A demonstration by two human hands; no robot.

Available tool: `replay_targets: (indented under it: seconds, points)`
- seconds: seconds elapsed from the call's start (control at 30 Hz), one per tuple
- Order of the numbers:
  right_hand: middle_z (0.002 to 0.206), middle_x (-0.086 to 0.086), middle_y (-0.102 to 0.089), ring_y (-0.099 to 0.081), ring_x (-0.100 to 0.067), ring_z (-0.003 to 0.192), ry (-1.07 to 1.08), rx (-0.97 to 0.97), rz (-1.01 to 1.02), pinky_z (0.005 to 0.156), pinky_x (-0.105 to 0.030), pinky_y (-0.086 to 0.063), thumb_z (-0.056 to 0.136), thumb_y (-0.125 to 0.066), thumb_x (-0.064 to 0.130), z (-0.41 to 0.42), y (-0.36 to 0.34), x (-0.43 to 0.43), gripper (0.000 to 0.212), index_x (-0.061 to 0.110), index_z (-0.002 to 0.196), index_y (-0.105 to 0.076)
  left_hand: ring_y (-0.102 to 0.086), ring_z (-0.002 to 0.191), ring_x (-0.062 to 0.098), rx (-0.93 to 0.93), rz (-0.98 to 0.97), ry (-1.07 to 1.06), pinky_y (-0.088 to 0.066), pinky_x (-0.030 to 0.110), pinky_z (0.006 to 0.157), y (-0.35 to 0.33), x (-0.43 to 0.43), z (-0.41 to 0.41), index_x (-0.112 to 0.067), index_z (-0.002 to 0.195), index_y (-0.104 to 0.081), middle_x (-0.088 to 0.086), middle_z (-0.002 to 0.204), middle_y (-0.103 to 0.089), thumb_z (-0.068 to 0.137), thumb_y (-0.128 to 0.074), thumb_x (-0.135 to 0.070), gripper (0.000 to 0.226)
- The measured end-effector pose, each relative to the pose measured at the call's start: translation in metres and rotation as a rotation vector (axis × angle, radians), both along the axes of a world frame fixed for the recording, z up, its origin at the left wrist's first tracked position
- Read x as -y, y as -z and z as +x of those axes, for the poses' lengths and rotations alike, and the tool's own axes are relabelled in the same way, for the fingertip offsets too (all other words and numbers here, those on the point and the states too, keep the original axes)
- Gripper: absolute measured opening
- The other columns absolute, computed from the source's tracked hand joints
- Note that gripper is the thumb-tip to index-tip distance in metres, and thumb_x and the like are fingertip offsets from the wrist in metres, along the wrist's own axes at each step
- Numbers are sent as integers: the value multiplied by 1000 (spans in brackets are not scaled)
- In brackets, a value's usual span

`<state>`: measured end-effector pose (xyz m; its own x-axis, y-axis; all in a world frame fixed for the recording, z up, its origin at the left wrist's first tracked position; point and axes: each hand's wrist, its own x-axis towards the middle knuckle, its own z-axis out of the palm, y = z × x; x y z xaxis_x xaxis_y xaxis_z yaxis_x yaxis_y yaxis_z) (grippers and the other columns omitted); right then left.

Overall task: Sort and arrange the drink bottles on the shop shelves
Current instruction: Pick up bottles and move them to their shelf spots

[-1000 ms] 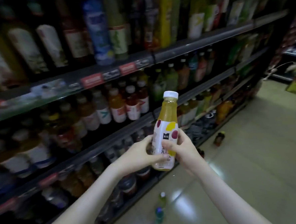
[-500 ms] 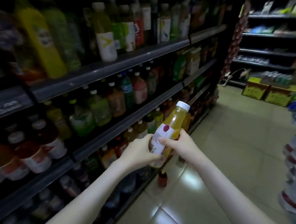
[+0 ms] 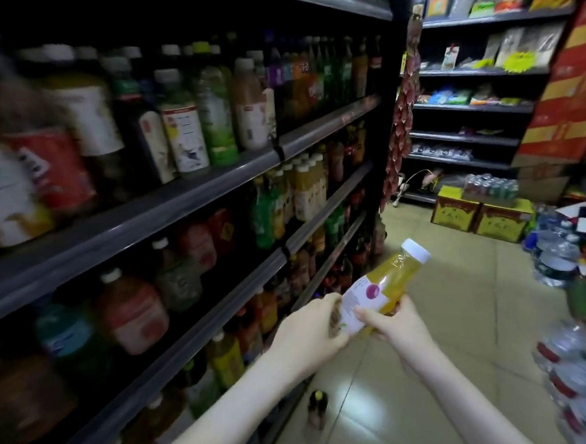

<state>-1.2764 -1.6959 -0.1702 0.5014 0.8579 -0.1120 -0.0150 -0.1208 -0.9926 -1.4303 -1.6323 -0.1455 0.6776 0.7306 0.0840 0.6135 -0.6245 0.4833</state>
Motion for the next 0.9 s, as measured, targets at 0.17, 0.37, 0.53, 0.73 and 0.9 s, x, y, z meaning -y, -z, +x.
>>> replay_targets:
  seconds: [0.17,0.37,0.53,0.73,0.9]
  points:
    - [101,7,-71,-67,-12,95,-63,171,41,85,-37,-54,42,-82,49,86,9,-96,78,31,110,-50,-57,112,30,-45,105,-188,-45,36,87,18,-80,112,-19,144,-26,6,127,-55,86,-57,-39,69]
    - [114,8,-67,-64,-8,105,-475,160,118,88,-28,-52,76,-81,22,169,0,-219,48,31,114,-53,-56,117,25,238,-5,-469,-42,32,85,29,-179,167,-25,137,-34,-3,129,-58,86,-64,-41,62]
    - [124,15,-59,-57,-6,115,-718,274,133,96,-32,-49,83,-73,36,195,4,-322,51,46,125,-46,-61,109,22,426,-108,-687,-46,29,78,45,-258,186,-29,132,-35,-4,118,-64,83,-70,-40,61]
    - [146,21,-23,-23,-2,138,-829,555,123,111,-25,-28,90,-66,31,219,20,-415,72,45,142,-18,-55,120,15,638,-151,-833,-45,27,92,69,-342,211,-27,142,-29,-8,128,-57,87,-69,-32,69]
    - [158,-2,-7,-5,-19,145,-535,638,99,117,-39,-15,82,-76,26,258,39,-480,103,21,153,0,-53,122,20,640,-171,-947,-44,27,94,89,-384,233,-17,139,-32,2,133,-55,91,-64,-25,58]
